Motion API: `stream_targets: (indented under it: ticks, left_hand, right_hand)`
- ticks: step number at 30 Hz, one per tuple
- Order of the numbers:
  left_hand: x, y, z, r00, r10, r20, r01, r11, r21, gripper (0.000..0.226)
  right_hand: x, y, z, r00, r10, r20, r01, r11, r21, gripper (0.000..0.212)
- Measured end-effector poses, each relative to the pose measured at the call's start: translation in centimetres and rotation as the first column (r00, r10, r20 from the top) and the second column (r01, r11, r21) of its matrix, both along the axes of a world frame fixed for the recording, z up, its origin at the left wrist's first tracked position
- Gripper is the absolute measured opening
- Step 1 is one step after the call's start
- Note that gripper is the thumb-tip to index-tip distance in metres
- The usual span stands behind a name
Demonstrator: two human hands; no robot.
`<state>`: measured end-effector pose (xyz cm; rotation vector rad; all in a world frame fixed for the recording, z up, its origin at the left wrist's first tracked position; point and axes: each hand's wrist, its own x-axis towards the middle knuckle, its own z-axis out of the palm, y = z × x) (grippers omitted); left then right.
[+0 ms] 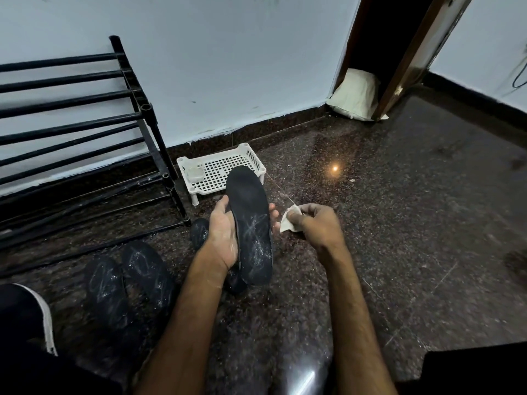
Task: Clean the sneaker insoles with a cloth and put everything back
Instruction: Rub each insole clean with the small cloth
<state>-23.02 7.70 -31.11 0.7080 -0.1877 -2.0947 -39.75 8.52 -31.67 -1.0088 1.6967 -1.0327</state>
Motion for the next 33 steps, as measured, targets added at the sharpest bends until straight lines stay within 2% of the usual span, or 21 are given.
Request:
stream_targets:
  ticks: [4, 7, 9, 10, 13, 14, 17, 22, 24, 26, 29, 33]
  left_hand:
    - [0.2, -0.4, -0.4, 0.992, 0.112, -0.058, -0.112, 0.994, 0.000, 0.069]
    - [0.5, -1.1, -1.8, 0.980, 0.157, -0.123, -0.156, 0.988, 0.019, 0.072]
    - [0.5, -1.5, -2.6, 0.975, 0.188, -0.120, -0.181, 0.981, 0.065, 0.079]
    - [0.4, -1.6, -2.8, 0.973, 0.205, -0.104, -0.197, 0.977, 0.085, 0.081]
    - [0.1, -1.9, -3.4, 0.961, 0.272, -0.041, -0.268, 0.959, 0.091, 0.086]
    - [0.0, -2.0, -3.4, 0.961, 0.273, -0.044, -0.268, 0.958, 0.097, 0.086]
    - [-0.7, -2.0, -3.3, 0.970, 0.225, -0.095, -0.216, 0.971, 0.098, 0.091]
    - [-3.0, -0.7, -1.9, 0.988, 0.094, -0.121, -0.099, 0.995, -0.034, 0.089]
    - [-3.3, -0.5, -1.6, 0.984, 0.100, -0.151, -0.111, 0.991, -0.072, 0.083]
    - [-3.3, -0.6, -1.5, 0.976, 0.120, -0.181, -0.140, 0.985, -0.105, 0.079]
    - [-3.4, -0.7, -1.2, 0.967, 0.153, -0.202, -0.184, 0.972, -0.145, 0.074]
    - [-4.4, -0.6, -1.0, 0.969, 0.128, -0.213, -0.165, 0.972, -0.167, 0.071]
  right_hand:
    - [1.0, 1.2, 0.2, 0.985, 0.170, -0.013, -0.168, 0.981, 0.097, 0.015]
    - [1.3, 2.4, 0.9, 0.934, 0.326, 0.147, -0.352, 0.913, 0.205, 0.018]
    - [0.9, 2.9, 0.9, 0.890, 0.377, 0.256, -0.438, 0.864, 0.248, 0.011]
    - [0.6, 3.2, 0.9, 0.872, 0.386, 0.301, -0.463, 0.849, 0.253, 0.013]
    - [0.1, 3.7, 0.9, 0.830, 0.415, 0.372, -0.516, 0.824, 0.233, 0.038]
    - [0.0, 3.9, 1.0, 0.818, 0.432, 0.380, -0.532, 0.820, 0.213, 0.039]
    - [0.1, 3.9, 1.5, 0.827, 0.428, 0.365, -0.507, 0.848, 0.154, 0.019]
    - [0.3, 3.6, 2.5, 0.915, 0.326, 0.239, -0.364, 0.922, 0.134, 0.011]
    - [-0.1, 3.9, 3.2, 0.944, 0.294, 0.147, -0.314, 0.939, 0.140, 0.006]
    - [-1.0, 4.4, 4.1, 0.977, 0.213, -0.011, -0.211, 0.971, 0.109, 0.012]
    - [-1.6, 5.7, 5.9, 0.937, 0.030, -0.348, -0.052, 0.997, -0.052, 0.026]
    - [0.8, 7.0, 6.8, 0.863, -0.104, -0.494, -0.077, 0.940, -0.331, 0.018]
